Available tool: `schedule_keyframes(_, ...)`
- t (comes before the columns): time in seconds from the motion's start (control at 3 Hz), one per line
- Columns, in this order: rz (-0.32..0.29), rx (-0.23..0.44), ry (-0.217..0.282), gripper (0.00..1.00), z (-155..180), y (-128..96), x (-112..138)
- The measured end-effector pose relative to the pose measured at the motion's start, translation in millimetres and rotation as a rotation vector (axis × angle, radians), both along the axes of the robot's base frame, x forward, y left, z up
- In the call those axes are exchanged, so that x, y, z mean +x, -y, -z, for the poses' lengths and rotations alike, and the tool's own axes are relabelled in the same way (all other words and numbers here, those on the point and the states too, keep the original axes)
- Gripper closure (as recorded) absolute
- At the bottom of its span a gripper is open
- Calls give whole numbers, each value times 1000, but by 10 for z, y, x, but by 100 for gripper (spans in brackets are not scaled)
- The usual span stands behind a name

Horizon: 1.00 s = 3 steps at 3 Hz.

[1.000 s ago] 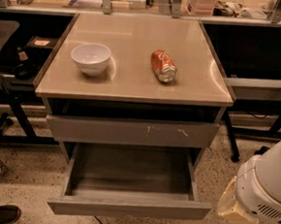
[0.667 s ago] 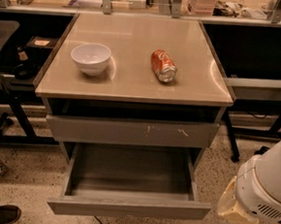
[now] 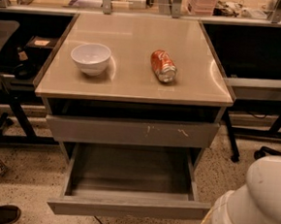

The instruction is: Close middle drawer

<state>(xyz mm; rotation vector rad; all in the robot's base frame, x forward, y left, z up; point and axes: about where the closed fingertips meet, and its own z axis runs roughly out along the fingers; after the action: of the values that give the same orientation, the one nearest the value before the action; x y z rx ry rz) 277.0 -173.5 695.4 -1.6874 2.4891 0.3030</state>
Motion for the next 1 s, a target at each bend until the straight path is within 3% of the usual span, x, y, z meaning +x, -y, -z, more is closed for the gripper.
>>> schedule_keyframes(0.67, -13, 91, -79, 100, 944, -499, -75)
schedule_keyframes(1.0, -13, 91, -79, 100, 944, -499, -76)
